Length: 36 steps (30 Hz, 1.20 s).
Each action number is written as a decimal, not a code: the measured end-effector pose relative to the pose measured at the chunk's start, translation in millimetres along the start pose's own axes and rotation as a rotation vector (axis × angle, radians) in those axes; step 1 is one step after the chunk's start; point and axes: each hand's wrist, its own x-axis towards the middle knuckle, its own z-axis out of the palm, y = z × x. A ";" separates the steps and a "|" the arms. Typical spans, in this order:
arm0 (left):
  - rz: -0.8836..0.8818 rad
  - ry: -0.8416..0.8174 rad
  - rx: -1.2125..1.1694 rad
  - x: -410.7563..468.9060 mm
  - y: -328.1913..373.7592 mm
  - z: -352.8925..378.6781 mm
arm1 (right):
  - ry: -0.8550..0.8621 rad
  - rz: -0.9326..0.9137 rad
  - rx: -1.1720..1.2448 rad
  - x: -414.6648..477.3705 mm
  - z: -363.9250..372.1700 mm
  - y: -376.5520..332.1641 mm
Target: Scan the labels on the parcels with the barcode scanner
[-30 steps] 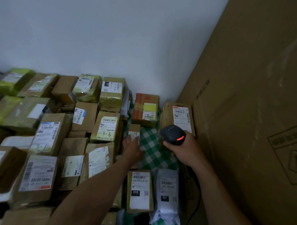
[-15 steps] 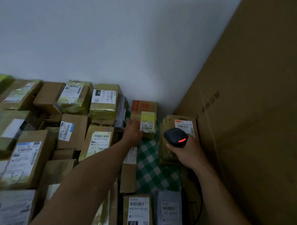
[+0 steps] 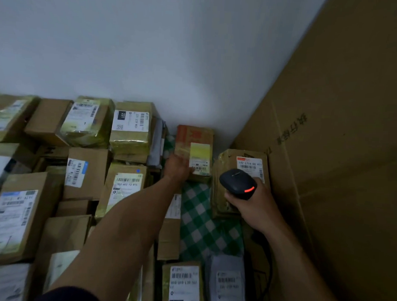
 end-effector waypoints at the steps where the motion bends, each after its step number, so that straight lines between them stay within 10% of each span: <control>1: -0.015 0.038 -0.083 -3.1 1.4 0.0 | -0.001 0.000 -0.001 0.9 0.0 0.0; 19: 0.403 0.542 -0.535 -121.5 43.9 -78.3 | 0.011 -0.051 0.048 -18.6 -6.8 -17.8; 24: 0.314 0.483 -0.841 -204.2 47.7 -109.6 | 0.071 -0.189 0.270 -66.0 -12.9 -42.8; 36: 0.395 0.372 -0.718 -316.1 45.7 -118.9 | 0.080 -0.403 0.433 -156.3 -32.0 -67.6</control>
